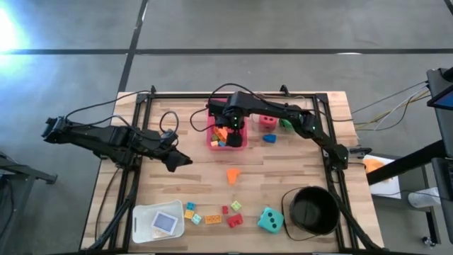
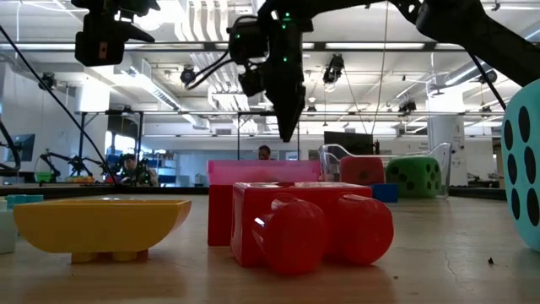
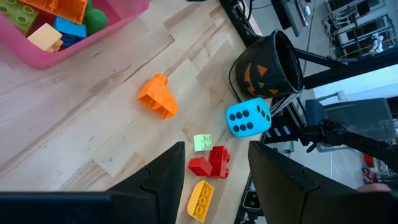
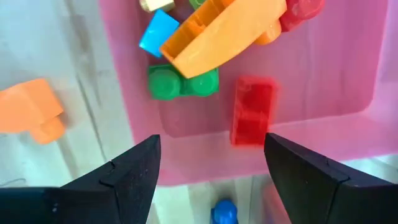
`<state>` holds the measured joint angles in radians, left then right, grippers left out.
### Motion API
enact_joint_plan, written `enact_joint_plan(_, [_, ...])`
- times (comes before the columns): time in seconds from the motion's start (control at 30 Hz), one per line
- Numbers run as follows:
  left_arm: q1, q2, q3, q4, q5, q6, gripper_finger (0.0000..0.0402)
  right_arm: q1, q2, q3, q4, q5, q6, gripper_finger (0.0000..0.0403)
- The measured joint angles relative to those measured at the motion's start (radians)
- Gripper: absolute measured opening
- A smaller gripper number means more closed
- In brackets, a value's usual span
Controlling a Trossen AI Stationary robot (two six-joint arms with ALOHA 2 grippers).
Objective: Pick & Place Toys
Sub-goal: Put the red game piece into the red bin, then put the light green game piece into the red bin
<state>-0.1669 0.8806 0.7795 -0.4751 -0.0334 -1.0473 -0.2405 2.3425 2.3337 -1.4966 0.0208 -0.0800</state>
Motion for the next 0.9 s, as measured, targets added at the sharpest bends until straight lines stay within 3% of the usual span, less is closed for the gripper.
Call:
enact_joint_plan(0.47, [0.000,0.000,0.000,-0.008,-0.053,0.002,0.0181,0.068,-0.162,0.012,-0.058,-0.003,0.174,0.0268])
enact_joint_plan(0.67, [0.000,0.000,0.000,-0.008,-0.053,0.002,0.0181,0.112,-0.237,0.012,-0.004,-0.002,0.255,0.0215])
enact_joint_plan(0.9, [0.000,0.000,0.000,-0.008,-0.053,0.002,0.0181,0.220,-0.256,0.009,-0.035,-0.019,0.254,0.0122])
